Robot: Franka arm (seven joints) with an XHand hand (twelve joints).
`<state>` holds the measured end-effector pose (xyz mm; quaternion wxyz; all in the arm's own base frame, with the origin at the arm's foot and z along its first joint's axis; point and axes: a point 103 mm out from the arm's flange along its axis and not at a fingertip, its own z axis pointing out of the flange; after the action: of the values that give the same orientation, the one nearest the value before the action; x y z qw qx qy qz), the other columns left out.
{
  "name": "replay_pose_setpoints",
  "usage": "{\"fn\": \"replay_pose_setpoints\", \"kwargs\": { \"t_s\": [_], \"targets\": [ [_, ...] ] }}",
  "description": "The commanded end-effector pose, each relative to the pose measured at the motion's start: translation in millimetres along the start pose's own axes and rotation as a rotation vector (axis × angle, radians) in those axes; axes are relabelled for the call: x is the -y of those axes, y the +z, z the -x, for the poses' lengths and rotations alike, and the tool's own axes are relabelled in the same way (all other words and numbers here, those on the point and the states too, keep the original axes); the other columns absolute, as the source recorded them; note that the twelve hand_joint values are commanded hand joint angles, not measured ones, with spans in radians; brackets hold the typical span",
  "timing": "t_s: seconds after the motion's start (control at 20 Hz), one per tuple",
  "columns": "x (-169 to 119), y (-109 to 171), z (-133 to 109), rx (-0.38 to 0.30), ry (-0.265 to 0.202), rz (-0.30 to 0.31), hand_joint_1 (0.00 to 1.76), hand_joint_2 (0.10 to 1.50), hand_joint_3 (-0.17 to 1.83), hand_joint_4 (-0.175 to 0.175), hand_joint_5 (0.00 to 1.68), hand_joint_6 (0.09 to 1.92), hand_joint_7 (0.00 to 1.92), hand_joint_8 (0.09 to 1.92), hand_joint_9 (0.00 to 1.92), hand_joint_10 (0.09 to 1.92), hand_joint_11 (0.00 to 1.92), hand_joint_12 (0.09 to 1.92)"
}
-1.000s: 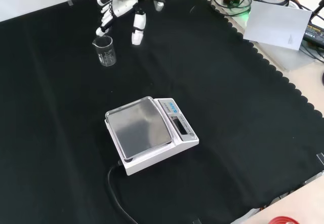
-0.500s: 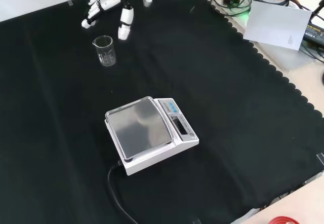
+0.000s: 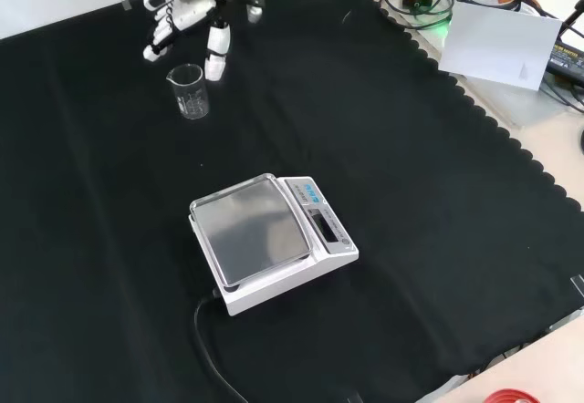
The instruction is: Pick up the beaker.
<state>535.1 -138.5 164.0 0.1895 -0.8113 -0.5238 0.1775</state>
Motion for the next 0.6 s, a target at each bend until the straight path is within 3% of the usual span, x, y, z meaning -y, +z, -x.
{"fn": "replay_pose_setpoints", "kwargs": {
  "t_s": [0.05,0.6],
  "targets": [
    [-17,25,0,0.004,0.024,-0.066,0.53,0.71,-0.05,0.059,0.04,0.09,0.08,0.69,0.19,0.84,0.00,1.51],
    [-35,26,-17,0.040,0.032,-0.044,0.52,0.69,-0.05,0.083,0.00,0.09,0.00,0.58,0.13,0.87,0.00,1.49]
  ]
}}
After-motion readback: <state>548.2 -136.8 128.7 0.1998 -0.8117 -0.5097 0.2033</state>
